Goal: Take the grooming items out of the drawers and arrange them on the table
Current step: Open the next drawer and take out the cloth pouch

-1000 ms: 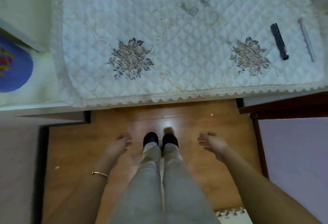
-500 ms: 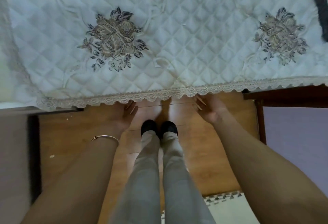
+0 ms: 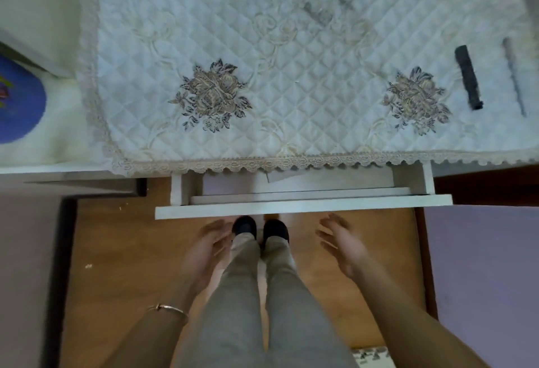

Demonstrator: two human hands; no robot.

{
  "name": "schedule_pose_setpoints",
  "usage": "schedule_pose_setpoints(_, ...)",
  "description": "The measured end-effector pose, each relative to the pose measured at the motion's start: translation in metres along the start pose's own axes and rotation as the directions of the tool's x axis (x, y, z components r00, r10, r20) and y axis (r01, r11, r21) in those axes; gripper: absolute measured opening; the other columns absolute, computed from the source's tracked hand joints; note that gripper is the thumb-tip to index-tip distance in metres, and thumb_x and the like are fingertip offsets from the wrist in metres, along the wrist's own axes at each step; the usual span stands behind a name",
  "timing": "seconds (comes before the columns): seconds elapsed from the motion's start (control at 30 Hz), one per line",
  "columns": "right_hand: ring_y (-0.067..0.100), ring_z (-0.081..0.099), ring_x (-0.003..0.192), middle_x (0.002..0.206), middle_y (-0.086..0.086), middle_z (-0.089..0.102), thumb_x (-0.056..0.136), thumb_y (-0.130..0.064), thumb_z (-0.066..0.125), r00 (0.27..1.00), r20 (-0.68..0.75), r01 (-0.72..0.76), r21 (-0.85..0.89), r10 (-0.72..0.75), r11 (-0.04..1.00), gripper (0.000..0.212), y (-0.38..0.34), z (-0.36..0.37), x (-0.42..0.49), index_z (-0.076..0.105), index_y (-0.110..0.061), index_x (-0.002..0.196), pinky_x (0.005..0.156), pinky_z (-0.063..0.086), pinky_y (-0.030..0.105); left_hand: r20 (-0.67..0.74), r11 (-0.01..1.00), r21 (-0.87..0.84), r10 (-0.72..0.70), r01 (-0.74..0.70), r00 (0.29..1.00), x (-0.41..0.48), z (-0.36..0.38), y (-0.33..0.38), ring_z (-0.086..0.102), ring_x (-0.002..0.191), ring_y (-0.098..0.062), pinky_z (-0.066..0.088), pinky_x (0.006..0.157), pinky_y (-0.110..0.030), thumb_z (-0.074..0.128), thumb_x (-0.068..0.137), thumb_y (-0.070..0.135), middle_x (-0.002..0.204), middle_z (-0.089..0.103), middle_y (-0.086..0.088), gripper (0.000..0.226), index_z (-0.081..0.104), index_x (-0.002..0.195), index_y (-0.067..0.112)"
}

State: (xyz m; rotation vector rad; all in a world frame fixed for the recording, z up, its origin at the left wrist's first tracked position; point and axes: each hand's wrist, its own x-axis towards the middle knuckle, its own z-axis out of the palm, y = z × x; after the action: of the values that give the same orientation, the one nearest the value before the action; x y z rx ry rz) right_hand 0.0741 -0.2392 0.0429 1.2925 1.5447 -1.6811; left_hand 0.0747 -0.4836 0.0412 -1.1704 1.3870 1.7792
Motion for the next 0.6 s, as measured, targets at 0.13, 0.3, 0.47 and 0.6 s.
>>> schedule_pose_setpoints(0.13, 0.011, 0.058, 0.086, 0.091, -0.003, 0.063, 0.088, -0.014, 0.058, 0.915, 0.018, 0.373, -0.418, -0.403, 0.828, 0.019, -0.007, -0.014, -0.051, 0.061, -0.01, 0.106, 0.074, 0.046, 0.01, 0.038, 0.898, 0.257, 0.359, -0.356, 0.933, -0.06, 0.007, 0.007, 0.065, 0.085, -0.008, 0.05, 0.074, -0.013, 0.052, 0.089, 0.003, 0.079, 0.071, 0.007, 0.02, 0.066, 0.083, 0.016)
schedule_pose_setpoints(0.3, 0.013, 0.052, 0.104, 0.106, -0.004, 0.058, 0.087, -0.017, 0.059, 0.68, 0.022, 0.557, -0.665, -0.733, 0.497, 0.028, -0.047, -0.033, -0.057, 0.06, -0.009, 0.114, 0.093, 0.038, 0.026, 0.244, 0.256, 0.728, 0.769, -0.635, 0.591, -0.067, 0.014, 0.038, 0.052, 0.103, -0.004, 0.031, 0.088, -0.003, 0.051, 0.09, 0.021, 0.109, 0.063, 0.003, 0.026, 0.062, 0.112, 0.011)
schedule_pose_setpoints(0.47, 0.026, 0.053, 0.107, 0.114, 0.012, 0.063, 0.088, -0.022, 0.054, 0.721, 0.223, 0.479, -0.845, -0.656, 0.239, 0.027, -0.068, -0.049, -0.022, 0.064, -0.005, 0.107, 0.091, 0.042, 0.033, 0.36, 0.023, 0.881, 0.614, -0.472, 0.702, -0.036, 0.023, 0.046, 0.048, 0.112, -0.023, 0.037, 0.093, -0.03, 0.039, 0.095, 0.03, 0.122, 0.056, -0.01, 0.037, 0.058, 0.117, 0.006)
schedule_pose_setpoints(0.6, 0.027, 0.053, 0.102, 0.105, 0.012, 0.064, 0.088, -0.023, 0.055, 0.688, 0.277, 0.515, -0.837, -0.671, 0.182, 0.024, -0.062, -0.057, -0.018, 0.066, -0.005, 0.101, 0.086, 0.042, 0.034, 0.315, 0.071, 0.883, 0.644, -0.464, 0.697, -0.035, 0.028, 0.043, 0.049, 0.109, -0.025, 0.038, 0.091, -0.031, 0.046, 0.094, 0.021, 0.114, 0.058, -0.01, 0.028, 0.061, 0.111, 0.006)
